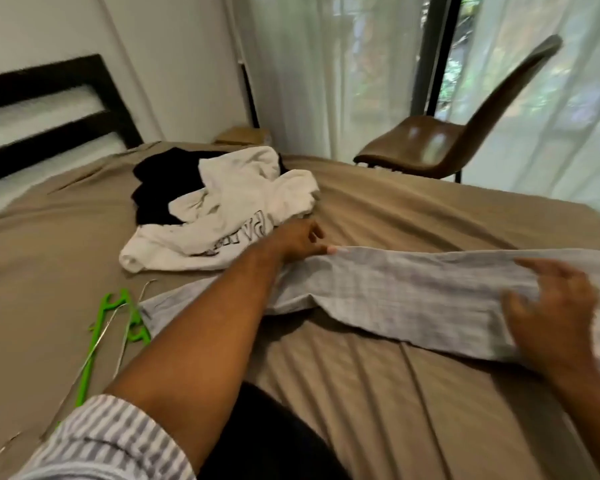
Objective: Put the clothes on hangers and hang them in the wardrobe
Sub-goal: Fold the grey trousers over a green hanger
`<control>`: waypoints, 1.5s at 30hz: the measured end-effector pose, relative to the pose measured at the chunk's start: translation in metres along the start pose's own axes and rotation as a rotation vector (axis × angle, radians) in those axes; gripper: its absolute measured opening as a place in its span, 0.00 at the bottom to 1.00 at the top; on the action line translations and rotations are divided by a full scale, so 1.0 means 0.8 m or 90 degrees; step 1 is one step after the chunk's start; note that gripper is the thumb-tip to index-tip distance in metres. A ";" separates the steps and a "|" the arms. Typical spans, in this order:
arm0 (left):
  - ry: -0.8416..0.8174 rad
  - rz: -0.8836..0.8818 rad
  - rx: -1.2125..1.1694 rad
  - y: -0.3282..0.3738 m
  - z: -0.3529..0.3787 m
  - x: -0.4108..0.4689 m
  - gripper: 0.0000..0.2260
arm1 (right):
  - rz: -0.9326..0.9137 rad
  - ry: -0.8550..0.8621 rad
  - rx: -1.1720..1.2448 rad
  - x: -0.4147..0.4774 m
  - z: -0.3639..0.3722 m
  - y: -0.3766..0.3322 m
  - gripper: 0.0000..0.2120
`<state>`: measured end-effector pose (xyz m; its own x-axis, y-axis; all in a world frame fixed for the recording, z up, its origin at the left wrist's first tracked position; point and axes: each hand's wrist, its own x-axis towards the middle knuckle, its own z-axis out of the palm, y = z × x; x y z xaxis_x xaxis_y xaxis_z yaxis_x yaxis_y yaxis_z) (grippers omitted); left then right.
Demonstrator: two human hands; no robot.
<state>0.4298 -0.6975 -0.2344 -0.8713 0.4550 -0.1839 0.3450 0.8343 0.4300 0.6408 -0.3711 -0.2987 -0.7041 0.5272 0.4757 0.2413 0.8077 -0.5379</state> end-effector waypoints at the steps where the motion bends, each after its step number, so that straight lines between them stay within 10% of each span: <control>1: 0.000 -0.020 -0.016 -0.014 -0.018 -0.014 0.24 | -0.098 -0.046 0.049 -0.009 0.015 -0.029 0.20; 5: -0.025 -0.088 0.031 -0.110 -0.057 -0.086 0.24 | -0.328 -0.251 0.171 -0.051 0.082 -0.149 0.14; 11: -0.125 -0.120 0.076 -0.213 -0.046 -0.148 0.23 | -0.413 -0.544 0.011 -0.095 0.140 -0.211 0.36; 19: 0.003 -0.047 0.035 -0.224 -0.122 -0.124 0.16 | -0.338 -0.492 0.102 -0.100 0.151 -0.193 0.28; 24: 0.244 -0.220 0.419 -0.266 -0.126 -0.104 0.12 | -0.293 -0.495 0.154 -0.095 0.148 -0.190 0.26; 30: 0.184 -0.275 0.021 -0.268 -0.075 -0.122 0.21 | -0.219 -0.477 0.225 -0.100 0.146 -0.187 0.19; 45: 0.459 -0.273 -0.102 -0.273 -0.082 -0.118 0.11 | -0.095 -0.455 0.343 -0.076 0.124 -0.199 0.14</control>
<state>0.4141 -0.9430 -0.2526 -0.9433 -0.2447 0.2244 -0.0717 0.8101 0.5819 0.5789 -0.5577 -0.3110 -0.9930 -0.0076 0.1181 -0.1044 0.5268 -0.8436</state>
